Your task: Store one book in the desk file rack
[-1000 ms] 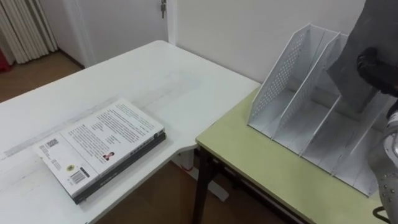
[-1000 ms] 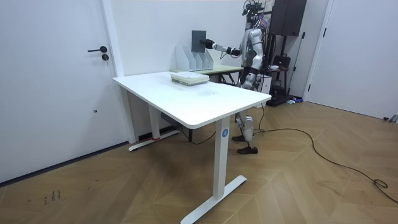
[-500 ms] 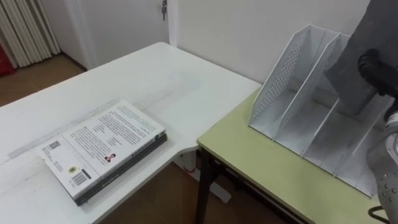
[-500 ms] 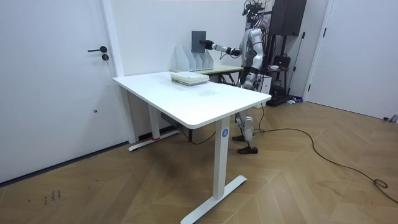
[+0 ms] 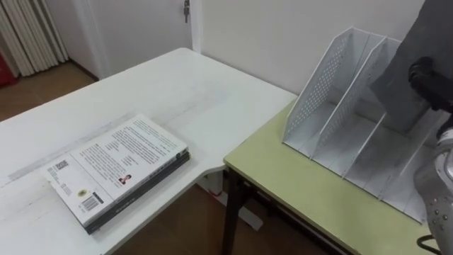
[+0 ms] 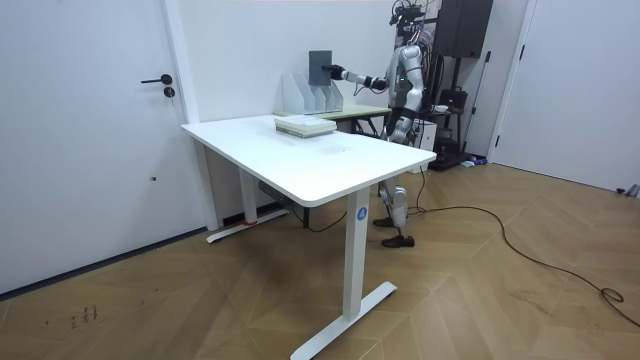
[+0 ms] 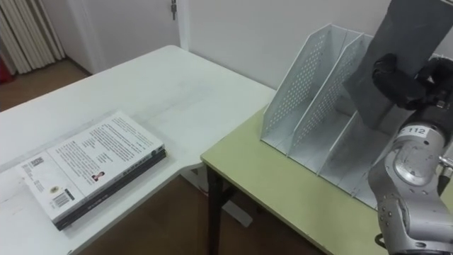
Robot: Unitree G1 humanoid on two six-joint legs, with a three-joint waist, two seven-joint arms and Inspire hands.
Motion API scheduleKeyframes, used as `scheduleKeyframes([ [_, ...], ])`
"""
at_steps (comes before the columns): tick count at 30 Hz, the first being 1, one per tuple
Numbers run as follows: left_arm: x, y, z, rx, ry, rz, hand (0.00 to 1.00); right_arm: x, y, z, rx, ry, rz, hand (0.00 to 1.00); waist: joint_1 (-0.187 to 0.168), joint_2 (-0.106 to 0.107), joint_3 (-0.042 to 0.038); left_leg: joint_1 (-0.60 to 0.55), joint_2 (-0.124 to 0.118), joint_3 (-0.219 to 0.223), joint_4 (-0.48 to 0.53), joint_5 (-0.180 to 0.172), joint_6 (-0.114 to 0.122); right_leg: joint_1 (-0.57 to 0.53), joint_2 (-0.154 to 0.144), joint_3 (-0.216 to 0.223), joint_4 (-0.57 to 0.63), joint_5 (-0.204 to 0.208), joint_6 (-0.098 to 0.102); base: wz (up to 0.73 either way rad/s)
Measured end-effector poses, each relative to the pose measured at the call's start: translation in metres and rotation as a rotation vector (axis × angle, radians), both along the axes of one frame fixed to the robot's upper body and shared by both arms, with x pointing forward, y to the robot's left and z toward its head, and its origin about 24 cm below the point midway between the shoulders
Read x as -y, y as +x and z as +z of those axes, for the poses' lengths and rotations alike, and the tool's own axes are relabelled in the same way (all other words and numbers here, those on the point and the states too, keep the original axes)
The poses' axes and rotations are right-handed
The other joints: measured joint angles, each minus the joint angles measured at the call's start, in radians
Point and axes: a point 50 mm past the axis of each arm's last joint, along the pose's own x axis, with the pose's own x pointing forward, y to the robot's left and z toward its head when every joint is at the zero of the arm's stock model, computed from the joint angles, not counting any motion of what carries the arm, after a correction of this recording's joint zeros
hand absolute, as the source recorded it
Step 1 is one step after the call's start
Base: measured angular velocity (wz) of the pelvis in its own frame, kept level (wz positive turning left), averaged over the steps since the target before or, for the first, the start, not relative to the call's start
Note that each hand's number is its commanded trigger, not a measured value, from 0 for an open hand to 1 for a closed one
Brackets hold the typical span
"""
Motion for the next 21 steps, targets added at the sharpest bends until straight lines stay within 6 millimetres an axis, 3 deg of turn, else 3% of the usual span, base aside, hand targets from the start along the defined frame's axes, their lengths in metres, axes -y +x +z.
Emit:
scheduleKeyframes([
  [21, -0.0006, -0.0047, -0.0004, -0.003, 0.009, 0.005, 0.00, 0.0037, -0.0057, 0.0048, 0.052, -0.005, -0.118, 1.00, -0.005, 0.002, -0.0015, -0.003, 0.000, 0.001, 0.005, 0.000, 0.000, 0.001, -0.001, -0.004, 0.002, 0.000, 0.000, 0.00],
])
